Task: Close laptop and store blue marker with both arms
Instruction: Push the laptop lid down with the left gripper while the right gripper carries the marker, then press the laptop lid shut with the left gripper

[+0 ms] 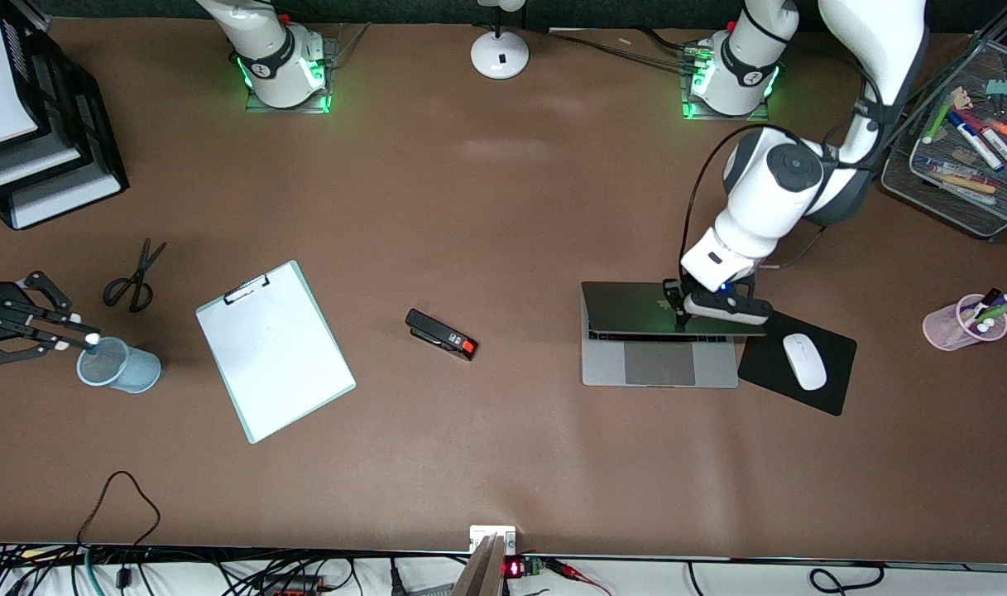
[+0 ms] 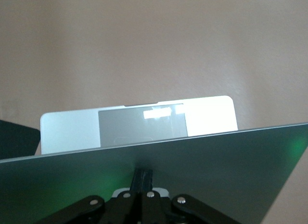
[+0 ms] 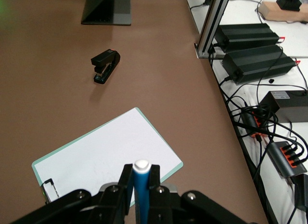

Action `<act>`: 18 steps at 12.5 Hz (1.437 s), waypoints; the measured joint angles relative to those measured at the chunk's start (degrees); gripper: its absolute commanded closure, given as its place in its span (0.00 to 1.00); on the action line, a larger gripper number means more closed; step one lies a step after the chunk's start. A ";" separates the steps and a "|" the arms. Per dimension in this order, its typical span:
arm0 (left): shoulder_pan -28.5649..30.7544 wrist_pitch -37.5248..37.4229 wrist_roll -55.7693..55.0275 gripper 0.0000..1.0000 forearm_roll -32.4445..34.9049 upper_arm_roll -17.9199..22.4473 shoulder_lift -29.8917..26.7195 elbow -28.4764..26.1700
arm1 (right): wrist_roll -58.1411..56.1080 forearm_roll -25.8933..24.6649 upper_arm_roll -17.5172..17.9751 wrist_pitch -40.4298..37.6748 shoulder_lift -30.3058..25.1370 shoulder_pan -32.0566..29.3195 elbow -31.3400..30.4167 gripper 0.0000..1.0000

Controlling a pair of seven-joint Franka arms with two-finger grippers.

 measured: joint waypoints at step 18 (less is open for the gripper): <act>-0.09 10.58 0.04 1.00 4.41 2.12 18.69 11.37 | -14.73 2.96 -0.14 -1.77 9.40 -8.70 1.07 0.96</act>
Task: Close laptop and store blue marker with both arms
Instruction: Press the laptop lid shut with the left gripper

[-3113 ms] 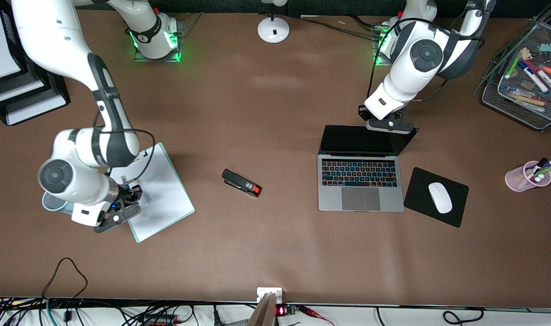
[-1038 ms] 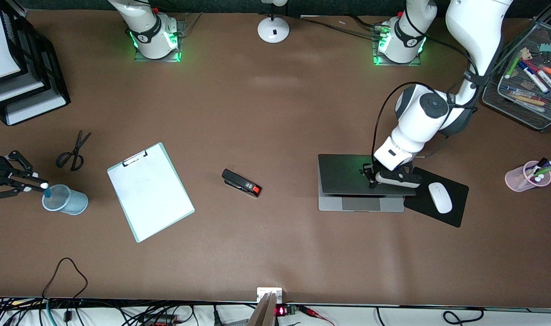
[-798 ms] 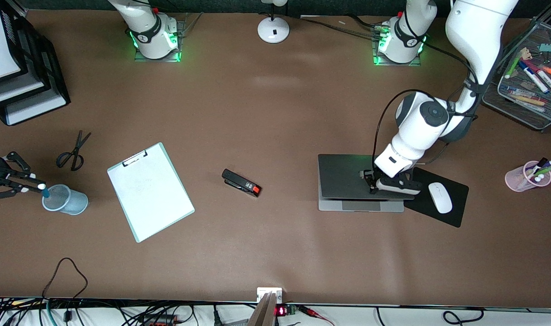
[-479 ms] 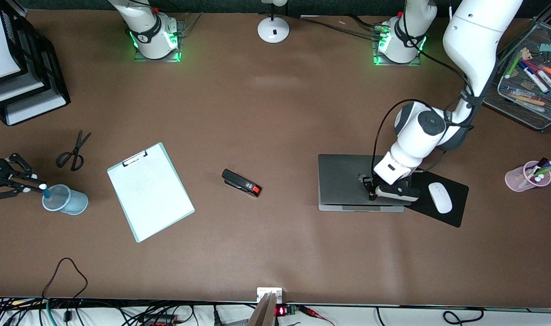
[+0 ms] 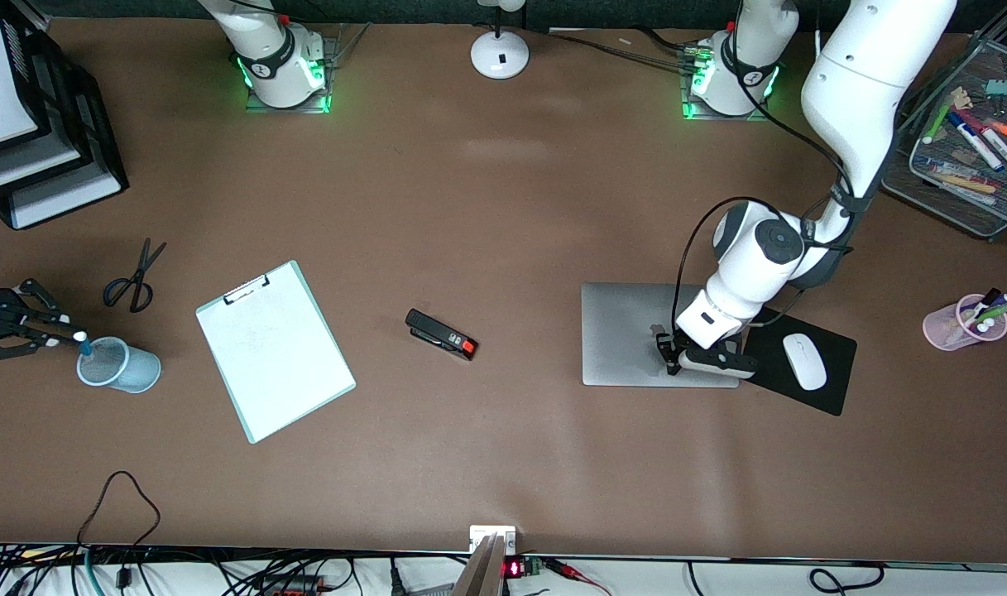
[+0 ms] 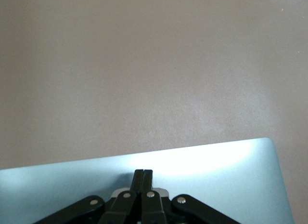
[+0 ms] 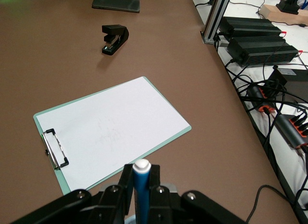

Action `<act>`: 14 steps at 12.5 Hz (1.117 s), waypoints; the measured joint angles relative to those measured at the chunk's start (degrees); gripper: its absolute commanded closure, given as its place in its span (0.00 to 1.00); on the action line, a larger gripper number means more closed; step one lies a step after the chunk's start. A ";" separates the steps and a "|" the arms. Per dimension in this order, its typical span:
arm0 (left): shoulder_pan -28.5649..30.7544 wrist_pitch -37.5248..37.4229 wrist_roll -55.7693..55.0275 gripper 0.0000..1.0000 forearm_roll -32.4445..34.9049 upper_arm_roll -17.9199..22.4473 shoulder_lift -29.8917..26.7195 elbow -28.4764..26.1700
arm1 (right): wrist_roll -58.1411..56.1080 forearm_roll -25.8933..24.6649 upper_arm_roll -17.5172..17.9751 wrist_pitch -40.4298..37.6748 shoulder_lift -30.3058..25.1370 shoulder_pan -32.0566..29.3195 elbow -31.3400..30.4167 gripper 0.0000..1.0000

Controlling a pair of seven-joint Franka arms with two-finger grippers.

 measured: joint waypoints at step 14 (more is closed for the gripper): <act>0.27 0.21 0.38 1.00 0.44 0.29 2.11 1.74 | -9.97 0.00 0.10 3.23 4.83 0.02 0.14 0.96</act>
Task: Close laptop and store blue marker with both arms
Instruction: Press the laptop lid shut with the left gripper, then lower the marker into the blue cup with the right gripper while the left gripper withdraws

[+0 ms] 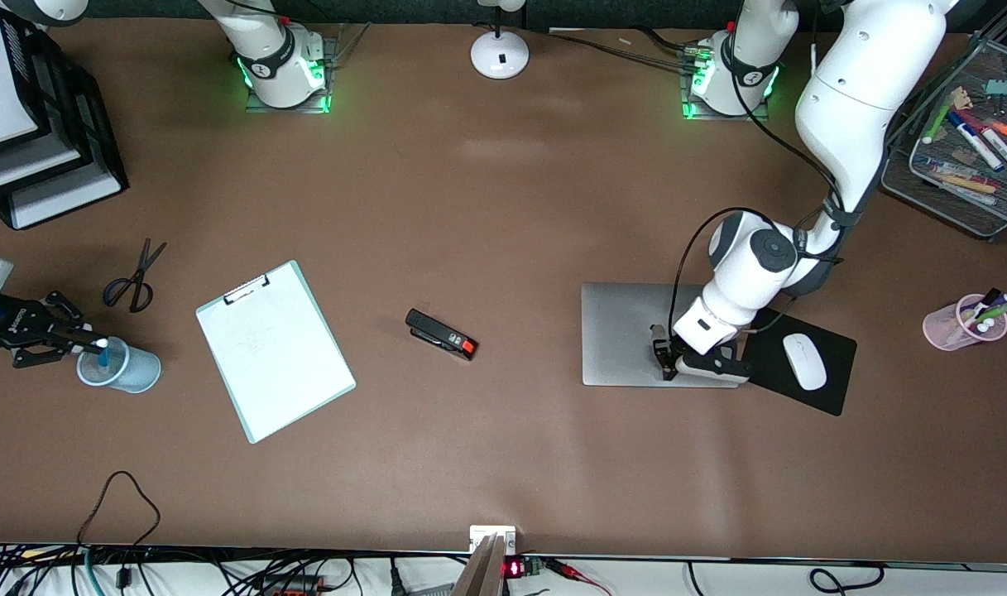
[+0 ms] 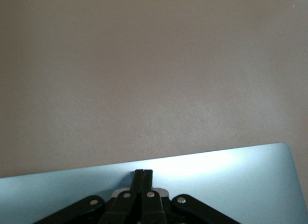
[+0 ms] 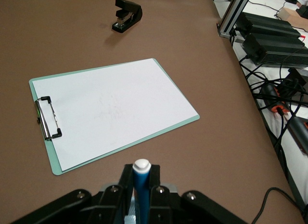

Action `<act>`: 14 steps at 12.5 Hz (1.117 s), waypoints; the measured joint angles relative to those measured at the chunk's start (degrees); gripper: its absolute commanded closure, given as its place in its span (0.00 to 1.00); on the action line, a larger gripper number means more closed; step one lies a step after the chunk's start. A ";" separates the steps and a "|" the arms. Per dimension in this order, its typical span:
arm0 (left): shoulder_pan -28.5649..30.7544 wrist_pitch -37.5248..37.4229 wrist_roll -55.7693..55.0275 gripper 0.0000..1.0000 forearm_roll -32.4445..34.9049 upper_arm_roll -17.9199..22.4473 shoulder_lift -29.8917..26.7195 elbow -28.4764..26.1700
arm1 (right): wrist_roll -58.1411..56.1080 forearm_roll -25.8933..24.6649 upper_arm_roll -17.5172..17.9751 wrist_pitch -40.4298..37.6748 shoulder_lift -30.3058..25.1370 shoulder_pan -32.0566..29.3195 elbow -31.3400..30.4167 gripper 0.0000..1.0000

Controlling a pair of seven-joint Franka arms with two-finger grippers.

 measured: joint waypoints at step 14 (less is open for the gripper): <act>-0.05 -67.74 2.01 0.00 0.62 -3.03 -20.45 17.63 | -0.20 0.01 0.01 2.83 2.99 0.01 0.10 0.00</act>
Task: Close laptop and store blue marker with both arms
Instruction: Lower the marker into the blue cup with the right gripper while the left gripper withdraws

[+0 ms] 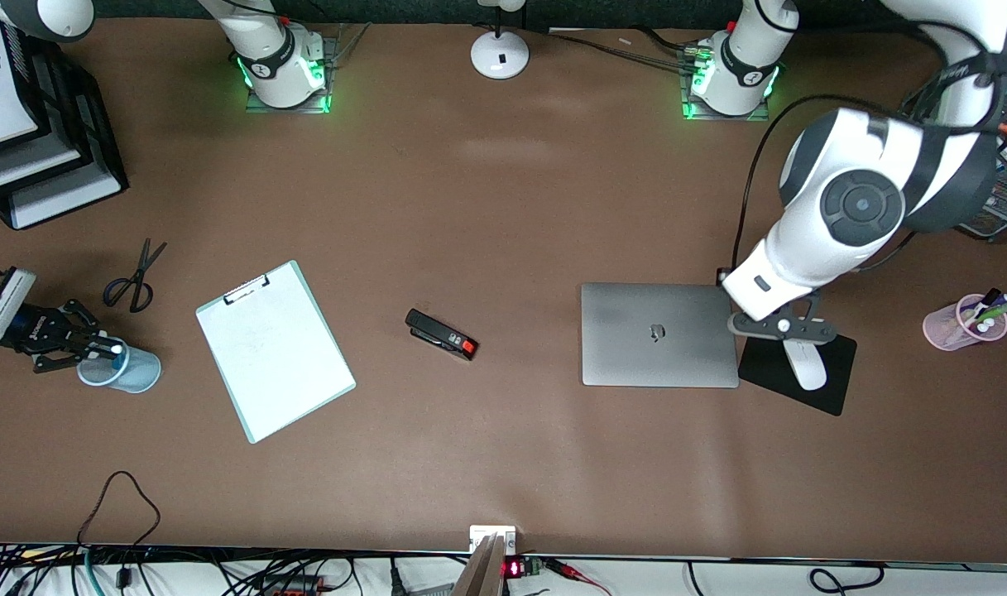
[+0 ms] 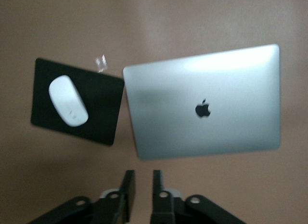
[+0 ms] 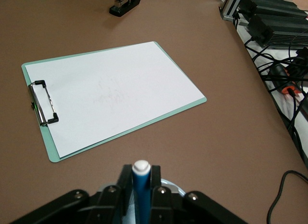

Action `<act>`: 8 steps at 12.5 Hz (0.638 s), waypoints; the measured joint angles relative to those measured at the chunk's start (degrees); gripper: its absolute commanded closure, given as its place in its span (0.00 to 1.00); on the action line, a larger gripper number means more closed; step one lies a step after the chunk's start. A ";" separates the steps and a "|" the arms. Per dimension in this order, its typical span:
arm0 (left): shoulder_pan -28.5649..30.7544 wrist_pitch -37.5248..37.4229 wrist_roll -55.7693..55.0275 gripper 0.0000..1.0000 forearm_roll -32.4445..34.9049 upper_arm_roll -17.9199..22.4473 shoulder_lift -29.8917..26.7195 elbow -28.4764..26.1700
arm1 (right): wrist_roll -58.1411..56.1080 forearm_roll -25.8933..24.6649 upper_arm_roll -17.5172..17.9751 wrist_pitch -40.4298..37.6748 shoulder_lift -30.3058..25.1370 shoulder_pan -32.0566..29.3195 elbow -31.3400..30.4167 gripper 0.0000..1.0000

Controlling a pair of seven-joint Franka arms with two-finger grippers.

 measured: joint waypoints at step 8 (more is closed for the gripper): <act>0.00 -5.72 0.14 0.00 -2.23 -1.15 -4.05 0.93 | 7.32 -1.50 0.19 -1.22 -0.91 0.15 1.85 0.00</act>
